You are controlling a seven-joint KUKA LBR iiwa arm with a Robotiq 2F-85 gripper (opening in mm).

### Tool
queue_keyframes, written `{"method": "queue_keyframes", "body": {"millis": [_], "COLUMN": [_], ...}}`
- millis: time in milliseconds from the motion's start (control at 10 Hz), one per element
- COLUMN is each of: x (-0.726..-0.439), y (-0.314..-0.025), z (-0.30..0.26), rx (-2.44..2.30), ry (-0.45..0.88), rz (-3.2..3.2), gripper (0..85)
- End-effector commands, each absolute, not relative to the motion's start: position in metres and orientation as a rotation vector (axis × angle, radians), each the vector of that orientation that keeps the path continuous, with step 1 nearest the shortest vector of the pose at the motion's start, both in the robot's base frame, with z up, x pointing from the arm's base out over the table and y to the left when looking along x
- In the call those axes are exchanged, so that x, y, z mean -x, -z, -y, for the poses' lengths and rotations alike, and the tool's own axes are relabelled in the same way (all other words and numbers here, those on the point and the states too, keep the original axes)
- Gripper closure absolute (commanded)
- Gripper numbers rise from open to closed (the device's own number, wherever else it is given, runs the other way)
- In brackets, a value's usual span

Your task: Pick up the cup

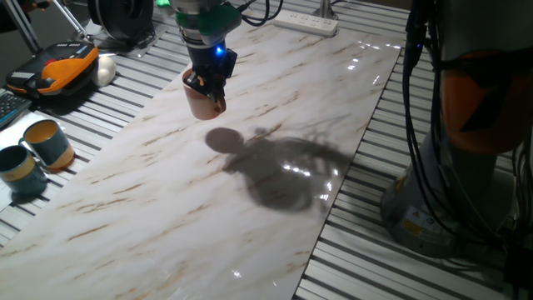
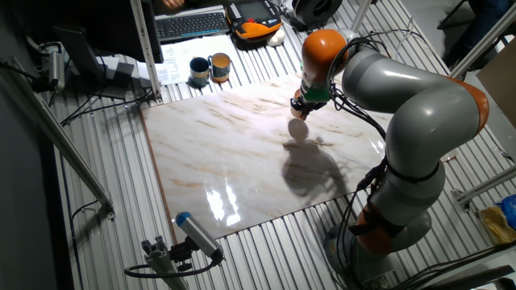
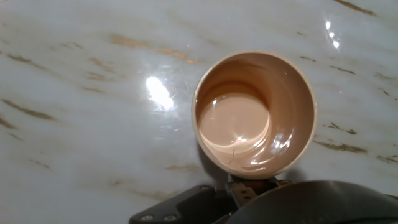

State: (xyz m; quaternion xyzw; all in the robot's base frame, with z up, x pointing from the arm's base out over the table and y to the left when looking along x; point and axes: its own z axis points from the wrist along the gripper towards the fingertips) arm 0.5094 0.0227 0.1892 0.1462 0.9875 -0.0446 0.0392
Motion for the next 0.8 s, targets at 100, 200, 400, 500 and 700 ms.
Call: {"method": "queue_keyframes", "body": {"millis": [100,200,400,500,700], "x": [-0.5094,-0.5095,-0.5097,-0.5098,-0.51], "y": [-0.1892,-0.1892,-0.1889,-0.189,-0.1889], "z": [-0.0228,-0.0228,-0.0227,-0.0226,-0.0224], "rx": [-0.447,-0.447,-0.449,-0.449,-0.454], "ry": [0.138,0.138,0.14,0.143,0.143], "rz": [-3.026,-3.026,-3.026,-3.025,-3.025], "gripper": [85.0,85.0,85.0,85.0,85.0]}}
